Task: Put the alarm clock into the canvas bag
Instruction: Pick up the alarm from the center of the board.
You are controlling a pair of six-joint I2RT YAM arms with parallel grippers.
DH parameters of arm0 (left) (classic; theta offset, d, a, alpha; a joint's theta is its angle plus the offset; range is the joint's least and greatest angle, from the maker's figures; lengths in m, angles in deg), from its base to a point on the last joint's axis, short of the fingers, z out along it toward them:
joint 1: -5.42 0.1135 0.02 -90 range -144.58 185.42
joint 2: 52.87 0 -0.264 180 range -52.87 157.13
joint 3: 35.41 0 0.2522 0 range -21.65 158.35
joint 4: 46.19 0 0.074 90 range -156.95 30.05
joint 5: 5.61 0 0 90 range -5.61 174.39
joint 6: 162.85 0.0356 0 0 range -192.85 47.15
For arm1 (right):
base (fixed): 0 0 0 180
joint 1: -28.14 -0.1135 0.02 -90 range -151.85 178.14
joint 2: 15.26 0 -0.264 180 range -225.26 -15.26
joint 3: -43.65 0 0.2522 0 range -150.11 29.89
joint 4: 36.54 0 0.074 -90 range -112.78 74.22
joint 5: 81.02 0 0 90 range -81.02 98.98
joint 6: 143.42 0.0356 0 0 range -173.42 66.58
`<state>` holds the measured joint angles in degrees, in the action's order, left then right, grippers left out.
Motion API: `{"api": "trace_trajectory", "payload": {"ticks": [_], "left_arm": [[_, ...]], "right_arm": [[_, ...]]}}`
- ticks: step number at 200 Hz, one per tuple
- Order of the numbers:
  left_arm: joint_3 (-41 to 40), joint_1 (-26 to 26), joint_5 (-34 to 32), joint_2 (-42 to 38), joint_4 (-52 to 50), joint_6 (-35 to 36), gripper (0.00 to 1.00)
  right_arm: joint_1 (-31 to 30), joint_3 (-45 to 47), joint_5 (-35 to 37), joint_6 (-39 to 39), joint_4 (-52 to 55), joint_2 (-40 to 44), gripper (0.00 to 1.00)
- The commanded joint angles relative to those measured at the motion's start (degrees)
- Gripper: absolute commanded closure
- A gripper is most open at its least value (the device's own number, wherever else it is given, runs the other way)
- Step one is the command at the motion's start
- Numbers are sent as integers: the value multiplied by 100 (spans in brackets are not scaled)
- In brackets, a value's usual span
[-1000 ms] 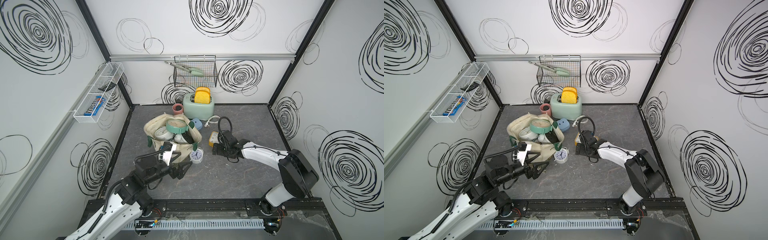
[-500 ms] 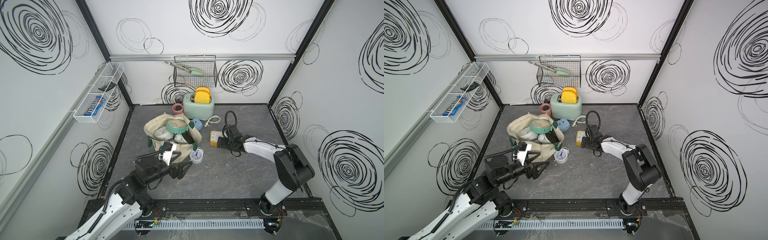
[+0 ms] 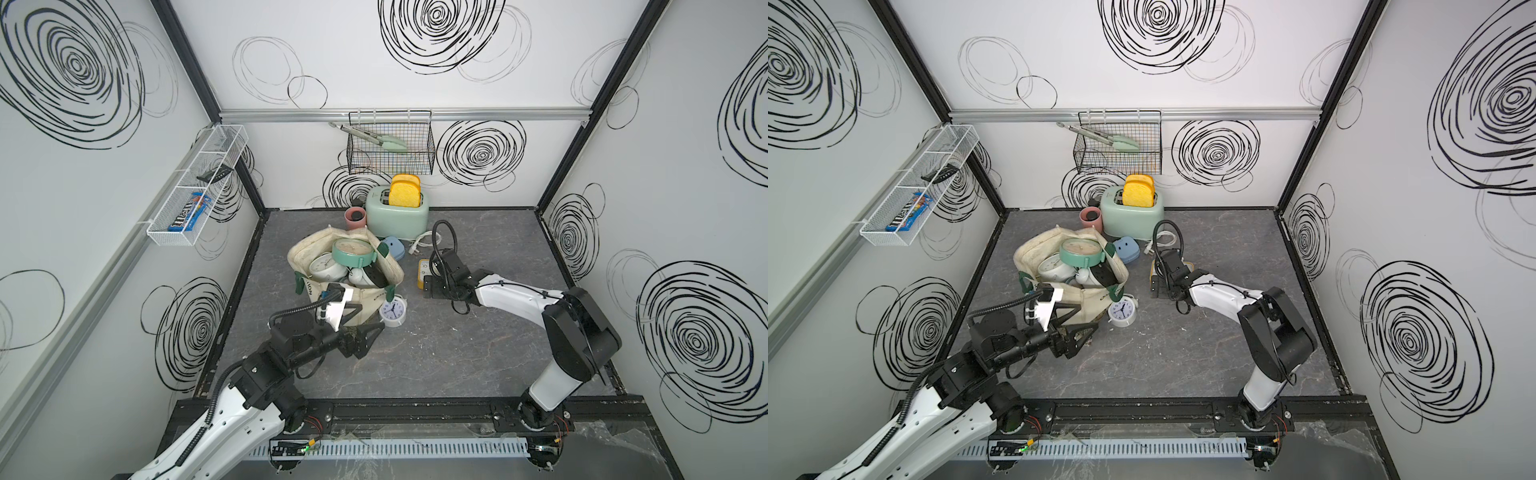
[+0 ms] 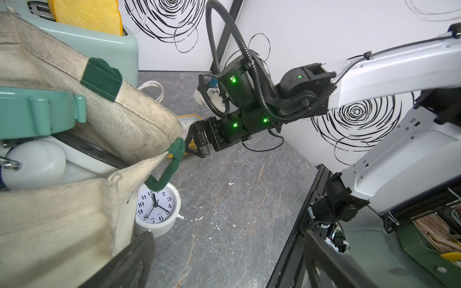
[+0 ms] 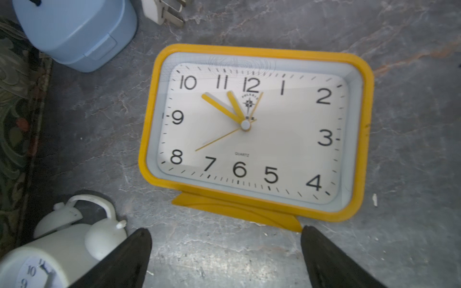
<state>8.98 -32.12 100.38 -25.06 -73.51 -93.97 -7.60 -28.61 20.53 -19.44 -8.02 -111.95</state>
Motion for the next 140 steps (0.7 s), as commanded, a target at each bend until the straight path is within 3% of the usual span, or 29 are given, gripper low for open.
{"api": "trace_trajectory", "payload": {"ticks": [1,74,140], "left_arm": [[-31,36,10,-13,261,82,4],[-36,35,2,-39,250,89,4],[-33,26,-8,-30,254,91,4]], "right_arm": [[-63,-146,260,331,298,-194,3],[23,-666,378,783,933,-657,3],[67,-818,488,620,899,-766,3]]}}
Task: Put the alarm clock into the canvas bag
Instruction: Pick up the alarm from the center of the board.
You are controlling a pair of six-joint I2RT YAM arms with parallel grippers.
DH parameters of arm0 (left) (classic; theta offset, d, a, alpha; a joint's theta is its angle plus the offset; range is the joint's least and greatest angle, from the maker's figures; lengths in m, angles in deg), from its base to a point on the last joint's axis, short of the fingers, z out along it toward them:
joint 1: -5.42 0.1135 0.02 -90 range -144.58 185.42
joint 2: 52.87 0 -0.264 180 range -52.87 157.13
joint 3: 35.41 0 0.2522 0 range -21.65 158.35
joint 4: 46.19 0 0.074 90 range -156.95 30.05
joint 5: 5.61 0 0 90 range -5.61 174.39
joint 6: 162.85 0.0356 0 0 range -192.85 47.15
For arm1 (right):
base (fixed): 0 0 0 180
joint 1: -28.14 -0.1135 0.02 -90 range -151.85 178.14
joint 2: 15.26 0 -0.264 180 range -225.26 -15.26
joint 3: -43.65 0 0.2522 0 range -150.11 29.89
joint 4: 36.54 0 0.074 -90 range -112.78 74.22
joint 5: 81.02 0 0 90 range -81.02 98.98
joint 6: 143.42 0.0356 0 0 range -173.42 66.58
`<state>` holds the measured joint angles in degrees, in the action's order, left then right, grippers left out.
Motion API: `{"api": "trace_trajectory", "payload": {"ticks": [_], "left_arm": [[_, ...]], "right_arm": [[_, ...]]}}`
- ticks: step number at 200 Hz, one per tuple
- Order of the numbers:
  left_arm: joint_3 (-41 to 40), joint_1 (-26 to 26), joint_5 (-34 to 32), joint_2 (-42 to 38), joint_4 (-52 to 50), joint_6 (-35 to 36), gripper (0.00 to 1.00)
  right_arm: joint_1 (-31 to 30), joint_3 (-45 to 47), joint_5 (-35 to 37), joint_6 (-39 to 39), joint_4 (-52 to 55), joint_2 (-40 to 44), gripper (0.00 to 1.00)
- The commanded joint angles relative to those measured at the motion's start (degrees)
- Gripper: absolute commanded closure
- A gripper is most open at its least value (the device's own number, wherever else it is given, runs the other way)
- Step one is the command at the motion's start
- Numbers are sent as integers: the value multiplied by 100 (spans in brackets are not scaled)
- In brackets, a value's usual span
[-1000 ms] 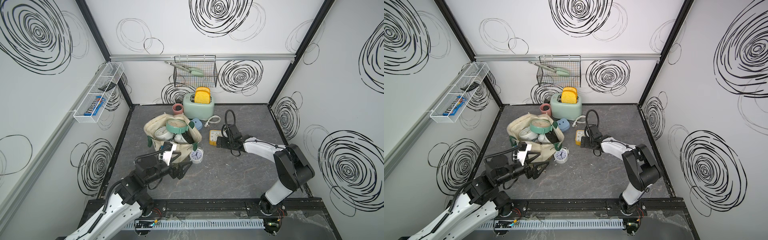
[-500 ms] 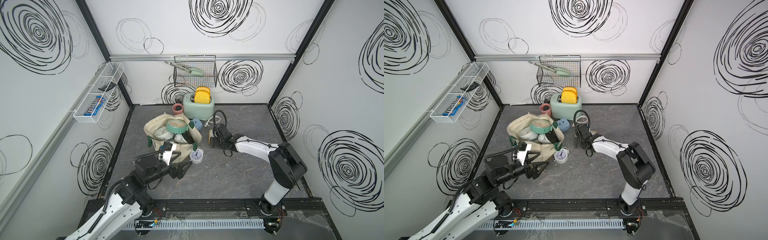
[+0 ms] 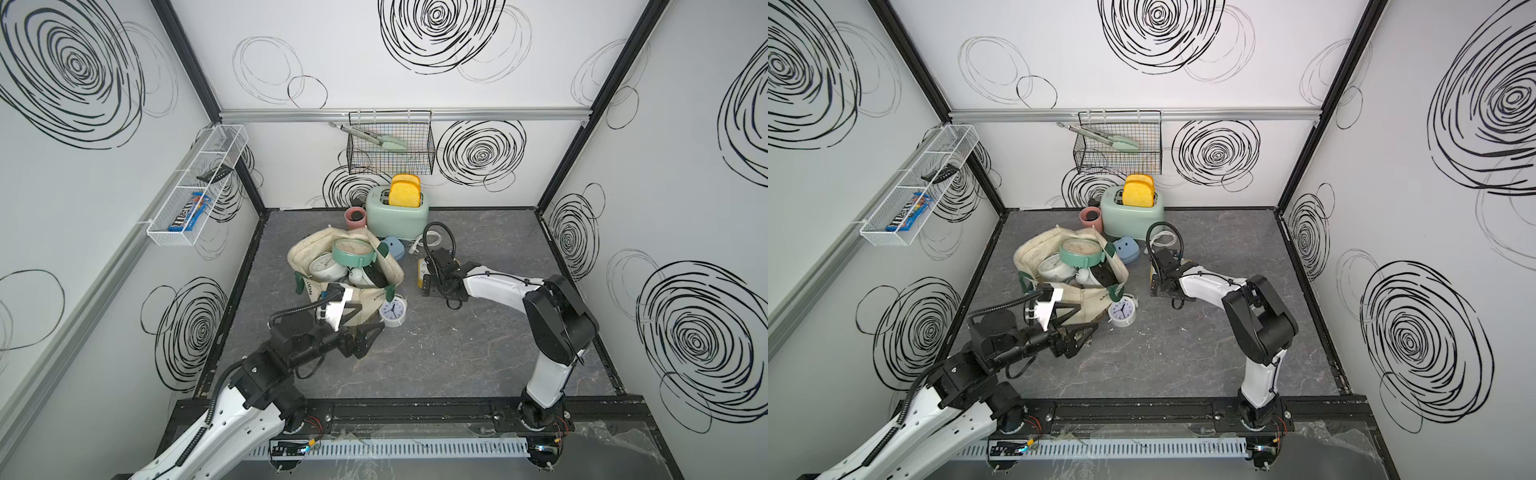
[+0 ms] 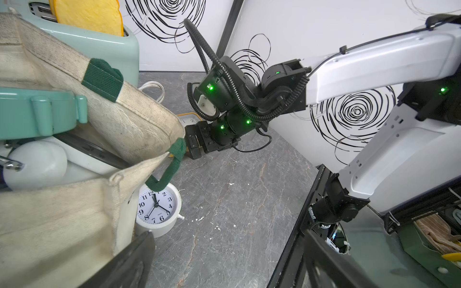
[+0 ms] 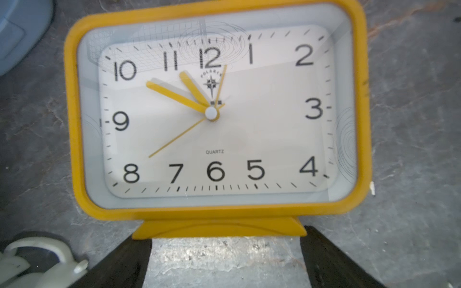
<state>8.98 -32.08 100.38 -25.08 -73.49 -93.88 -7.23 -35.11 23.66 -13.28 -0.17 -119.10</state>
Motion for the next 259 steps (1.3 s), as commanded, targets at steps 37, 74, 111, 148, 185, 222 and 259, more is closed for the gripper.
{"api": "trace_trajectory", "payload": {"ticks": [37,74,111,148,185,222,259], "left_arm": [[-31,23,-15,-28,238,82,4],[-31,25,-17,-28,245,82,4],[-31,23,-17,-33,246,82,4],[-31,27,-26,-37,239,98,4],[-31,32,-26,-36,238,100,4],[-38,32,-26,-37,239,93,4],[-34,32,-21,-46,245,92,4]], "right_arm": [[92,-328,210,77,221,-181,3],[110,-483,330,130,347,-375,3],[151,-518,334,189,341,-479,3],[156,-527,135,293,170,-421,3],[86,-635,207,348,211,-471,3],[9,-777,297,521,342,-568,3],[18,-958,246,727,515,-732,3]]}}
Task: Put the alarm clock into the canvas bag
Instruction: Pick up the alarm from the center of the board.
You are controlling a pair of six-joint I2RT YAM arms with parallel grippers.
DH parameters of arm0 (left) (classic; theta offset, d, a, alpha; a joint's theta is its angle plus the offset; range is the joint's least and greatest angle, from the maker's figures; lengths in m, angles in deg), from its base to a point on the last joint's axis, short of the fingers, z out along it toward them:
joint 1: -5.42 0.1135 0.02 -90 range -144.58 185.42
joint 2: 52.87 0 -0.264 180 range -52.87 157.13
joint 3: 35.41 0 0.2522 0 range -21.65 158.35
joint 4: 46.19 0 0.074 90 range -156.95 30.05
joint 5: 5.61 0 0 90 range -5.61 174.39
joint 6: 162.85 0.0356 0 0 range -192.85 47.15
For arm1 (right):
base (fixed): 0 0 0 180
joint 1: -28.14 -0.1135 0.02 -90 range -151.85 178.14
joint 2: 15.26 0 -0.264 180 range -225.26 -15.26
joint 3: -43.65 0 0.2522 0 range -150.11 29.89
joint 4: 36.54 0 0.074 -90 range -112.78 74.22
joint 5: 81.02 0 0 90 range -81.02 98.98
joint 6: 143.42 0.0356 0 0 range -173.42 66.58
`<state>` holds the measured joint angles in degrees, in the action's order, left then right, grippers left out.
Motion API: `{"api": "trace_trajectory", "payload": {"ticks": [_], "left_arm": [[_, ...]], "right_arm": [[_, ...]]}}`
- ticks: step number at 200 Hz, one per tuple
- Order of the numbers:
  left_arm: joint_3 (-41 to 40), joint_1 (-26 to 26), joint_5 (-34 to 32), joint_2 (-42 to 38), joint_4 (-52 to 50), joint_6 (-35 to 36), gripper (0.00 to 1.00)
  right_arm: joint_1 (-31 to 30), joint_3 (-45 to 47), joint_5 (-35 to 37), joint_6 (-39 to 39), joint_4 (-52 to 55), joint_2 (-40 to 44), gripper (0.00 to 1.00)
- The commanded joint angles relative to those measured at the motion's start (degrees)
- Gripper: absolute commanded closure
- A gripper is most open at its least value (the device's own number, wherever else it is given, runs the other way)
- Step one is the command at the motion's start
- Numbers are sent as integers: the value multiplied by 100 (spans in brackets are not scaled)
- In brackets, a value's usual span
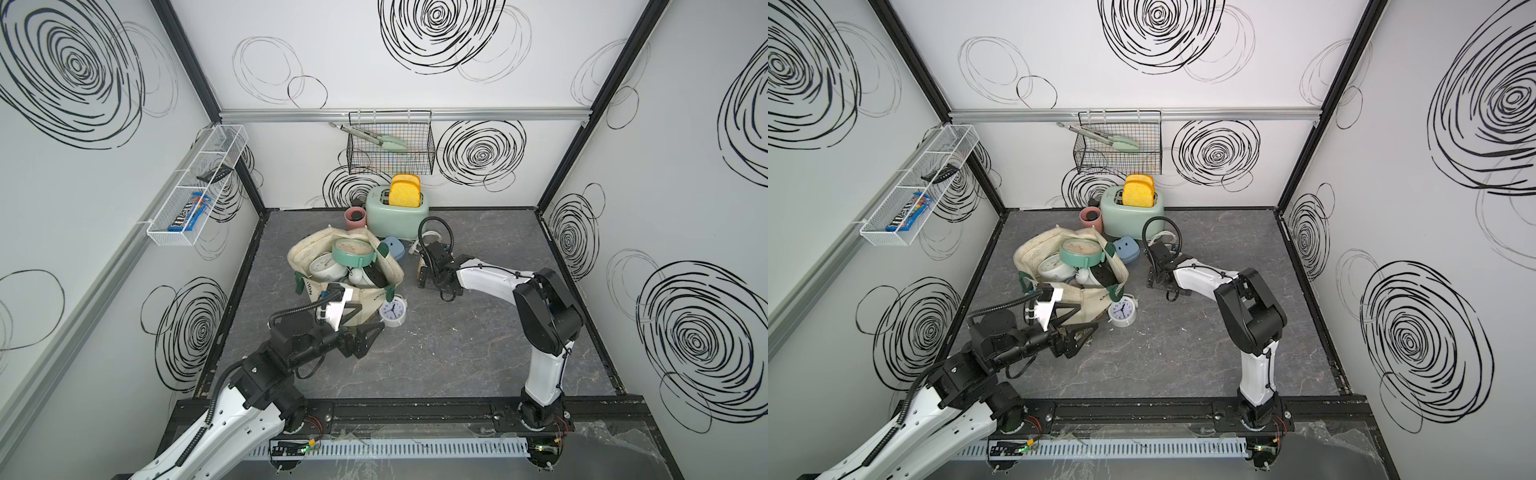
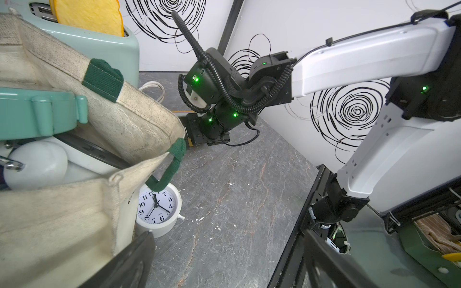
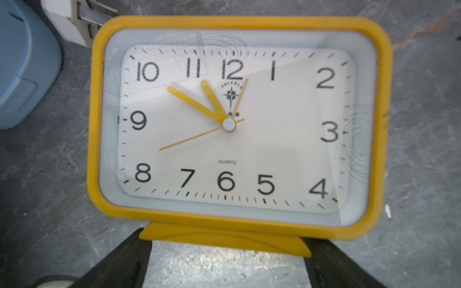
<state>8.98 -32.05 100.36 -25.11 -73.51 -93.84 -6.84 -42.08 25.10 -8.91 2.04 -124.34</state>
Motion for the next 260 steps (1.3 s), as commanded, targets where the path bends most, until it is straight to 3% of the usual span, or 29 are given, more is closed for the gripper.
{"api": "trace_trajectory", "payload": {"ticks": [1,149,210,260], "left_arm": [[-33,30,-17,-44,243,91,4],[-31,19,-31,-35,234,93,4],[-31,12,-23,-43,247,87,4],[-31,10,-22,-52,243,89,4]], "right_arm": [[-24,-276,102,297,304,-213,3],[109,-592,185,677,425,-549,3],[209,-538,132,412,278,-633,0],[263,-467,147,260,134,-606,8]]}}
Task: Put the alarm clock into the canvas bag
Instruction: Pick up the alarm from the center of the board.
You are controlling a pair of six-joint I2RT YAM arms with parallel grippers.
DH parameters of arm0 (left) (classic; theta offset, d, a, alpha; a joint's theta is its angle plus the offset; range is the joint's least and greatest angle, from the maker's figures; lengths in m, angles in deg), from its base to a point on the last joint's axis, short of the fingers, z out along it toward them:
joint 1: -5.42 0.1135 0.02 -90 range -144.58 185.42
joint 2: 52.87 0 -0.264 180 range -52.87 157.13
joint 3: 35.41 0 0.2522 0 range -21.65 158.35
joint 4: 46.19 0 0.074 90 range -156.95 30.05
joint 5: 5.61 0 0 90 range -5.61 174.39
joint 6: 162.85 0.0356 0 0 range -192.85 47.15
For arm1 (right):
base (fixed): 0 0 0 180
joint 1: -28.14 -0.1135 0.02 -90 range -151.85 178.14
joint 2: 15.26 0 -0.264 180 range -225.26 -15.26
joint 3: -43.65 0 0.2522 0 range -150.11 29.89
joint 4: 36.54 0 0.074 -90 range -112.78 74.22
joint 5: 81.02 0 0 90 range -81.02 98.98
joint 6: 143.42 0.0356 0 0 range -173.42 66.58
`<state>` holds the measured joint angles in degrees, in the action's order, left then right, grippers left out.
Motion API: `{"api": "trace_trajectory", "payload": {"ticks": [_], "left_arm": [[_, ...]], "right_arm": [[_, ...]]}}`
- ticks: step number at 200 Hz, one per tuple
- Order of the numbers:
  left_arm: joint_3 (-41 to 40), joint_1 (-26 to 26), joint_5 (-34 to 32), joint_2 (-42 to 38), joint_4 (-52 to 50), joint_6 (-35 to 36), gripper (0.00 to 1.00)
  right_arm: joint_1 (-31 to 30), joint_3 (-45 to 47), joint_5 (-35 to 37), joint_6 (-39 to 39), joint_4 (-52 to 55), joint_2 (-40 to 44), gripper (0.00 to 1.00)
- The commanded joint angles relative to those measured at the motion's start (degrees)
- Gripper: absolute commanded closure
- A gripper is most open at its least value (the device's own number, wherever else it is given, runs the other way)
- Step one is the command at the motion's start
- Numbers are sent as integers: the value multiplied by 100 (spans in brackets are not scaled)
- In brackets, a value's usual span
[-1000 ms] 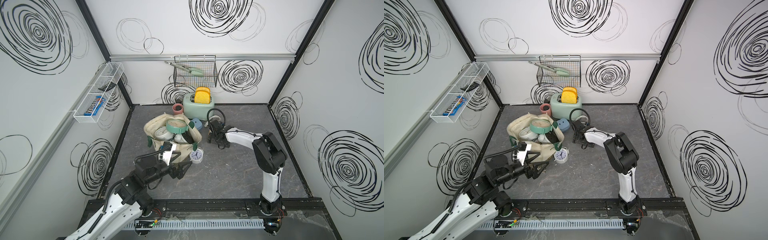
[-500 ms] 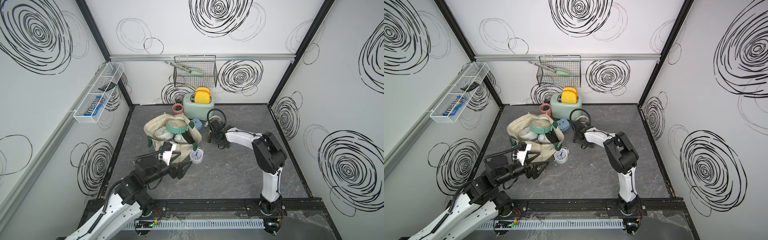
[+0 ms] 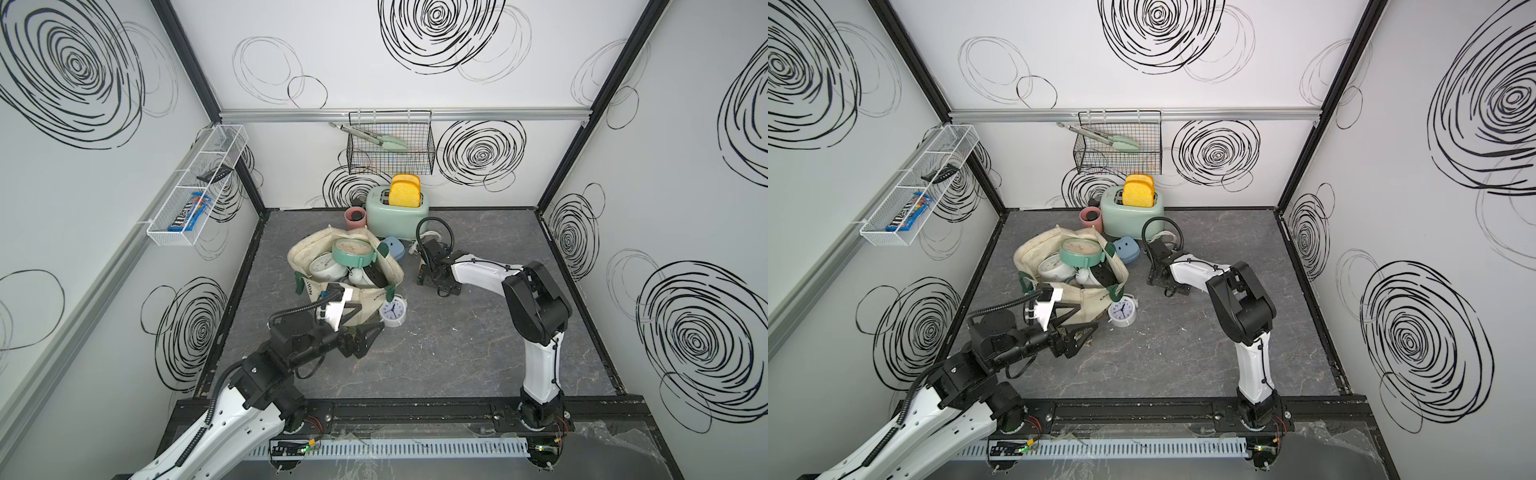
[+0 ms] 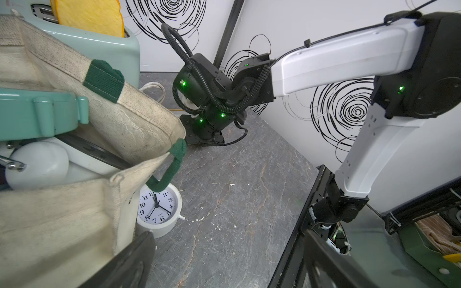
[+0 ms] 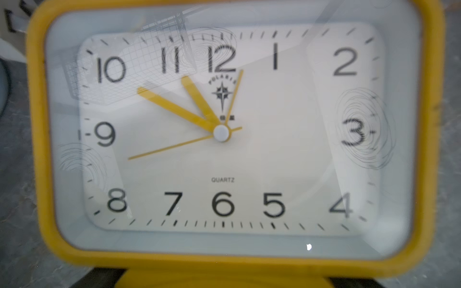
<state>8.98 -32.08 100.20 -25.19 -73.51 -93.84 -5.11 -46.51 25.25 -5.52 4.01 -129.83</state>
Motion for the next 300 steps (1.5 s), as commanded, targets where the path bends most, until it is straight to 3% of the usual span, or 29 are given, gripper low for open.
{"api": "trace_trajectory", "payload": {"ticks": [1,95,164,192,243,260,300], "left_arm": [[-31,13,-8,-44,237,88,4],[-31,8,-17,-35,238,95,4],[77,58,-149,-8,241,-2,4],[619,58,-24,134,329,-326,4],[2218,-19,322,1659,-210,-742,3],[2647,-56,402,2283,-308,-840,0],[3443,-369,141,3468,-346,-937,6]], "right_arm": [[95,-19,131,-79,-66,-57,8],[119,573,156,-335,-468,492,29],[-120,1813,193,-939,-1376,2174,36],[-314,2365,-39,-1403,-1784,3242,37],[-895,2926,-714,-2192,-2365,5030,37],[-1010,2794,-940,-2224,-2195,5302,38],[-1181,2624,-1293,-2189,-1924,5769,39]]}}
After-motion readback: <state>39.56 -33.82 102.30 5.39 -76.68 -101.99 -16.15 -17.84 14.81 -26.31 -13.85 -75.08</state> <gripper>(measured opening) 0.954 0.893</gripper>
